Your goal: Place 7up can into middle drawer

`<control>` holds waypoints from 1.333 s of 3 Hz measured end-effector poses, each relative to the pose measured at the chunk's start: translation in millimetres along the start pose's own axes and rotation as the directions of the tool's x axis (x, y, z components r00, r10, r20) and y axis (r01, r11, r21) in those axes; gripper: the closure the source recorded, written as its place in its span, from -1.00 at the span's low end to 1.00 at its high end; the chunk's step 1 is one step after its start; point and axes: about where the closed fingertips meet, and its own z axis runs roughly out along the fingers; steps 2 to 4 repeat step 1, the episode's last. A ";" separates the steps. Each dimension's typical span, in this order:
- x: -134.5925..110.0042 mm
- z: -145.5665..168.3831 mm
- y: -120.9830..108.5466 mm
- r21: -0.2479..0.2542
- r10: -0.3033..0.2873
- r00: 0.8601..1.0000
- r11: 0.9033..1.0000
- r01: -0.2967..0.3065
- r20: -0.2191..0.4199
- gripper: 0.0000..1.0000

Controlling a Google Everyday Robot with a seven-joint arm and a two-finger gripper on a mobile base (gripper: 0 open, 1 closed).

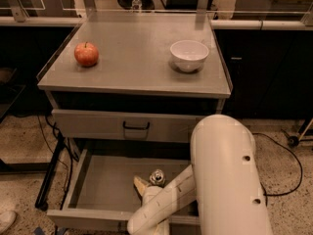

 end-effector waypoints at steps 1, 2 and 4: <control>0.0 0.0 0.0 0.000 0.000 1.000 1.000 0.000 0.000 -1.00; 0.0 0.0 0.0 0.000 0.000 1.000 1.000 0.000 0.000 -1.00; 0.0 0.0 0.0 0.000 0.000 1.000 1.000 0.000 0.000 -1.00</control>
Offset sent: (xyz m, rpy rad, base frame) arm 0.0000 0.0000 0.0000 0.0000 0.0000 0.0000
